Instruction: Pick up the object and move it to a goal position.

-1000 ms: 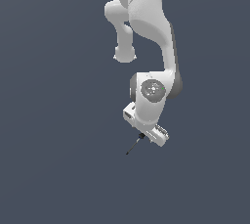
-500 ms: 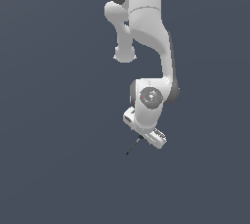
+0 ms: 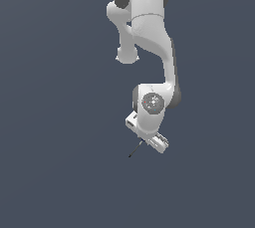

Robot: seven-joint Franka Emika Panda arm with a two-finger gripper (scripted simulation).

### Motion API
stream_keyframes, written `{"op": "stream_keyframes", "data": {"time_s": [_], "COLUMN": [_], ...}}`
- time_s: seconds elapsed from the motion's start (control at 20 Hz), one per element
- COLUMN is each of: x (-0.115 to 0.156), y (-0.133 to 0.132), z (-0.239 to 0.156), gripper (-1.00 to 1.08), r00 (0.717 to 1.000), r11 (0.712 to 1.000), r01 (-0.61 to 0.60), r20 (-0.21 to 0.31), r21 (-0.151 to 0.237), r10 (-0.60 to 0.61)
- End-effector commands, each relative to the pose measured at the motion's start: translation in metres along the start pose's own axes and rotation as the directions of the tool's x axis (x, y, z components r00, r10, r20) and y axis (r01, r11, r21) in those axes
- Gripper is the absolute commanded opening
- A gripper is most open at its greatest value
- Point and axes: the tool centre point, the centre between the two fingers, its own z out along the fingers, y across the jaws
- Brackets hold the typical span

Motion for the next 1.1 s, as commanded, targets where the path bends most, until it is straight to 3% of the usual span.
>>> {"op": "stream_keyframes", "data": {"time_s": [0.0, 0.6, 1.05], "x": [0.000, 0.001, 0.011], "y": [0.000, 0.005, 0.041], "z": [0.000, -0.003, -0.024], "gripper": [-1.00, -1.00, -1.00], "r00": [1.000, 1.000, 1.000], "r11": [1.000, 1.000, 1.000], "r01": [0.000, 0.000, 0.000], "r20": [0.000, 0.000, 0.000], "r21": [0.001, 0.001, 0.001], "r10": [0.000, 0.000, 0.000]}}
